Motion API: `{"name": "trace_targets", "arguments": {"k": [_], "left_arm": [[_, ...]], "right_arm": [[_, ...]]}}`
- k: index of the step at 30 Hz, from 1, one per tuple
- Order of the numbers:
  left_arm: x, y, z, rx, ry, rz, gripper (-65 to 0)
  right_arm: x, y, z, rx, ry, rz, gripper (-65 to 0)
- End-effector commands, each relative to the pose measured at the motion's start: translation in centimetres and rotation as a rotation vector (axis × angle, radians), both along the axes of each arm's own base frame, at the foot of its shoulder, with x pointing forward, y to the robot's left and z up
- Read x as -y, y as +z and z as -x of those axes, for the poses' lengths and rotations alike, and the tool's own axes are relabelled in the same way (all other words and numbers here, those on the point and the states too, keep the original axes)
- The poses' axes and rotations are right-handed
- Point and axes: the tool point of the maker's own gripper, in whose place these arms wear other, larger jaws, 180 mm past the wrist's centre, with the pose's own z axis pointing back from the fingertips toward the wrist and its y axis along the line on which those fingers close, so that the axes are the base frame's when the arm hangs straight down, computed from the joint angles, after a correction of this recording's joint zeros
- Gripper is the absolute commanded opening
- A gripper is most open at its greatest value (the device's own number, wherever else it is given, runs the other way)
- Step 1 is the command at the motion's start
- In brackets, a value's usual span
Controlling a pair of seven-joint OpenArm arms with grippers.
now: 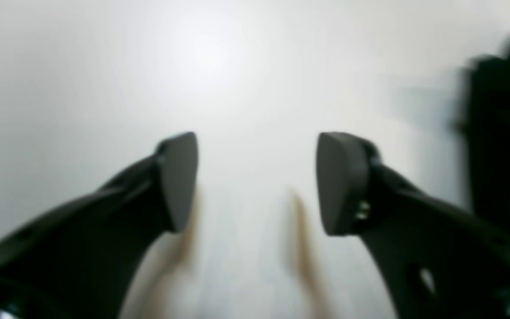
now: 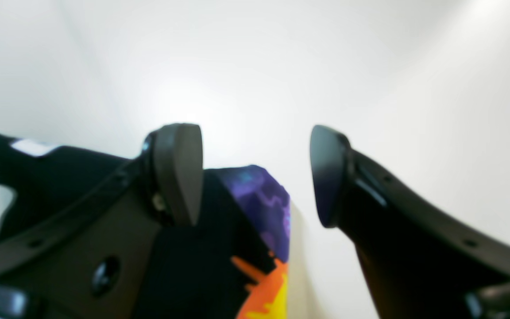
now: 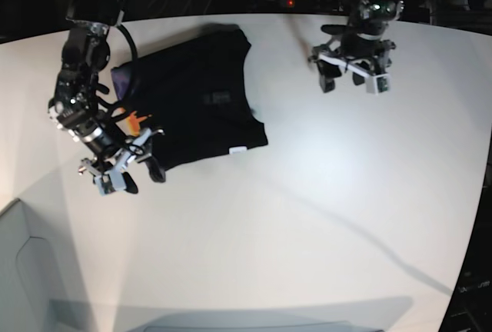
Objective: Fold the T-shirt properly
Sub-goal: 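Grasp the bundle's corner with the right gripper and drag it, then rotate the bundle with both grippers so the sun print faces the robot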
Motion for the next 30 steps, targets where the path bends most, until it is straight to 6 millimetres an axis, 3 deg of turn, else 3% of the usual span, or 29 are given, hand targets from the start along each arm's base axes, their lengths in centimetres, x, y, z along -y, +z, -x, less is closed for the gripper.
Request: {"name": "trace_targets", "arguments": {"k": [1,8,12,18,26,30], "left_arm": [[1.8,1.2,-1.0,0.053,-0.025,0.033,-20.3],[11.1,2.4,-2.7,0.100,-0.210,0.180,-17.1],[14.7,0.2,-2.5,0.040,-0.277,0.221,-17.3],[15.4,-1.9,-3.0,-0.004,-0.302,0.209,-17.3],[15.7,-4.0,-4.6,-0.053,-0.305,0.221,-18.1],[16.8,-4.6,-4.9,-0.075,-0.359,0.246,-30.2]], "right_arm": [[0.1,2.0,-0.3,0.065,-0.003,-0.008,-26.2],[0.7,2.3,2.2,0.071,-0.008,0.031,-26.2],[2.4,2.0,2.7,0.061,-0.059,0.037,-26.2],[4.8,1.7,3.3,0.047,-0.110,0.066,-26.1],[4.9,1.2,4.1,0.029,-0.109,0.075,-26.1],[4.9,0.9,4.5,0.021,-0.107,0.078,-26.1]]}}
